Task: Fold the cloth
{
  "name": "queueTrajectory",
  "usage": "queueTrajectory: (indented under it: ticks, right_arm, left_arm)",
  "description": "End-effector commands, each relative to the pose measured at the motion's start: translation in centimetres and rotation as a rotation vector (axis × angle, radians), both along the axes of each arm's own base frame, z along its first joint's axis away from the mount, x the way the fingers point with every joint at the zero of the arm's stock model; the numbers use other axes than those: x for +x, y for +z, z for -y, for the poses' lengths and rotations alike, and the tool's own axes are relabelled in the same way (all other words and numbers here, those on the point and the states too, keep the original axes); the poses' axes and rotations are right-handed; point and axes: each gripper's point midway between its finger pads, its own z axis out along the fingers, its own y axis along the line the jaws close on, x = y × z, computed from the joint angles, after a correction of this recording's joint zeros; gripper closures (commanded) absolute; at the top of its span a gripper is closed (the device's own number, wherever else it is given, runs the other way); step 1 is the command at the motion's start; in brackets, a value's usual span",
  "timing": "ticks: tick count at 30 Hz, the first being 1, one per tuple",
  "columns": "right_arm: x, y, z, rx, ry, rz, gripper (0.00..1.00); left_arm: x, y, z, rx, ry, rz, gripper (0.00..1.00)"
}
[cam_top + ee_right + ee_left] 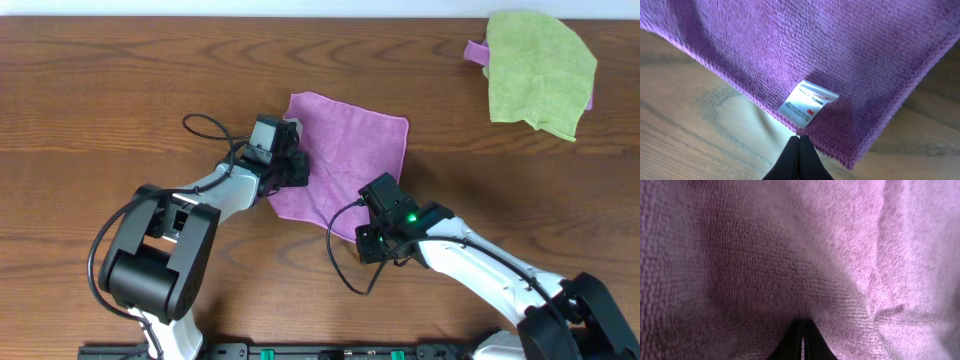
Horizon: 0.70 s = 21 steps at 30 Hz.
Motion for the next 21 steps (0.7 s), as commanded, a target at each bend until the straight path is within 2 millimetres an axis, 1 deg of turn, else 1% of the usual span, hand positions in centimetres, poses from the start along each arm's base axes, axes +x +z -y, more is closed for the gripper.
queueTrajectory:
  ticks: [1, 6, 8, 9, 10, 12, 13, 14, 15, 21]
  right_arm:
    - [0.3, 0.1, 0.0, -0.004, -0.011, 0.024, 0.99]
    - [0.7, 0.2, -0.1, -0.002, -0.018, 0.039, 0.99]
    - [0.7, 0.2, -0.1, -0.003, -0.022, 0.039, 0.99]
    - [0.7, 0.2, -0.1, -0.004, -0.022, 0.039, 0.99]
    - [0.8, 0.2, 0.0, -0.011, -0.024, 0.044, 0.99]
    - [1.1, 0.1, 0.4, -0.033, -0.034, 0.060, 0.99]
    - [1.3, 0.1, 0.7, -0.045, -0.041, 0.069, 0.99]
    - [1.4, 0.1, 0.9, -0.057, -0.051, 0.078, 0.99]
    - [1.6, 0.1, 1.0, -0.065, -0.059, 0.083, 0.99]
    - [1.9, 0.2, 0.8, -0.056, -0.061, 0.099, 0.99]
  left_arm:
    - [-1.2, -2.4, -1.1, 0.081, 0.002, -0.086, 0.94]
    - [0.0, -0.5, -0.8, 0.092, -0.021, -0.054, 0.94]
    - [0.3, -0.1, -0.6, 0.087, -0.020, -0.045, 0.94]
    - [0.3, 0.0, -0.5, 0.083, -0.022, -0.046, 0.91]
    - [0.3, 0.0, -0.5, 0.080, -0.024, -0.046, 0.75]
    - [0.3, 0.2, -0.4, 0.077, -0.025, -0.047, 0.46]
    - [0.3, 0.3, -0.4, 0.078, -0.025, -0.047, 0.25]
    - [0.3, 0.6, -0.4, 0.078, -0.025, -0.048, 0.01]
    - [0.4, 0.9, -0.4, 0.078, -0.025, -0.046, 0.05]
    - [0.8, 2.8, -0.8, 0.078, -0.010, -0.013, 0.05]
